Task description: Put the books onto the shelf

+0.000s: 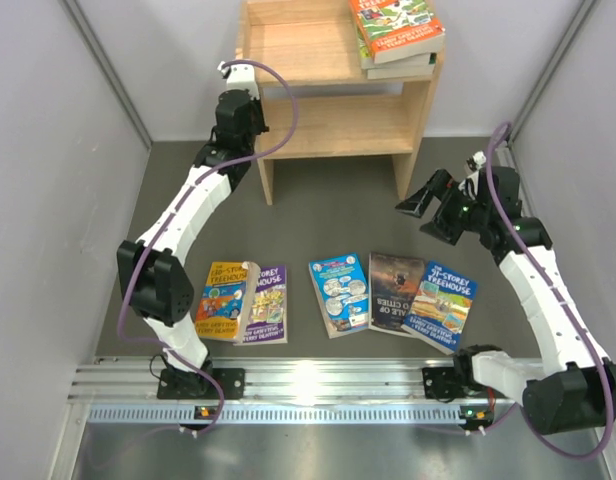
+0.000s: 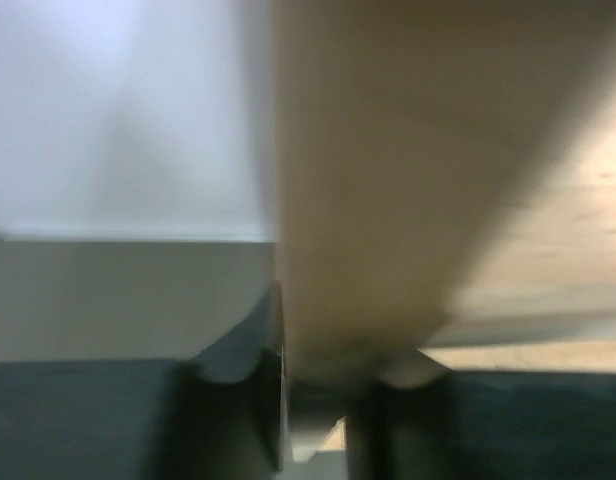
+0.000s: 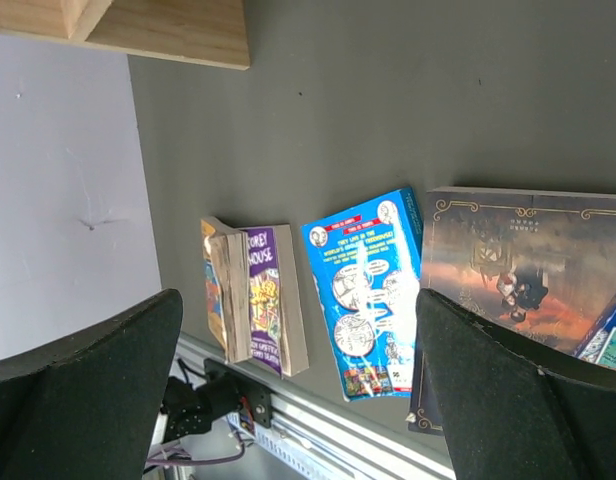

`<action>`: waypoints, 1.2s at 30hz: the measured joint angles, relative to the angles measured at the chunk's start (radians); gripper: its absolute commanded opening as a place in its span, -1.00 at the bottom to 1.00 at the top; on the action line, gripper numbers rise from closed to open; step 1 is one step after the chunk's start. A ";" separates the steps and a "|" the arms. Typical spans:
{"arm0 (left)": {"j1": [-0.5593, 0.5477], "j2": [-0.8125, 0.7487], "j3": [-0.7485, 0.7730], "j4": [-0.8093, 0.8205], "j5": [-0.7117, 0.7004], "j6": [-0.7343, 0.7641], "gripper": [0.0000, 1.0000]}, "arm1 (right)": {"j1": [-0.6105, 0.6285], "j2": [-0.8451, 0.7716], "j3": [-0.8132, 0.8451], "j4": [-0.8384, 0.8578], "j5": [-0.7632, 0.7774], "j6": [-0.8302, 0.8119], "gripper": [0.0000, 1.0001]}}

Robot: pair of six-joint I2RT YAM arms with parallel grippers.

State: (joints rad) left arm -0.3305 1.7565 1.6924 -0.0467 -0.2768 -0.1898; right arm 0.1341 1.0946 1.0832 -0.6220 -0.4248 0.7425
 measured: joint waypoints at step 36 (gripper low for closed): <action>0.034 -0.609 -0.406 -0.334 0.039 0.056 -0.83 | 0.003 -0.009 0.001 0.004 -0.012 -0.007 0.99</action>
State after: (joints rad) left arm -0.2970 1.1473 1.2869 -0.3805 -0.2375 -0.1341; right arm 0.1371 1.0855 1.0843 -0.6182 -0.4366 0.7353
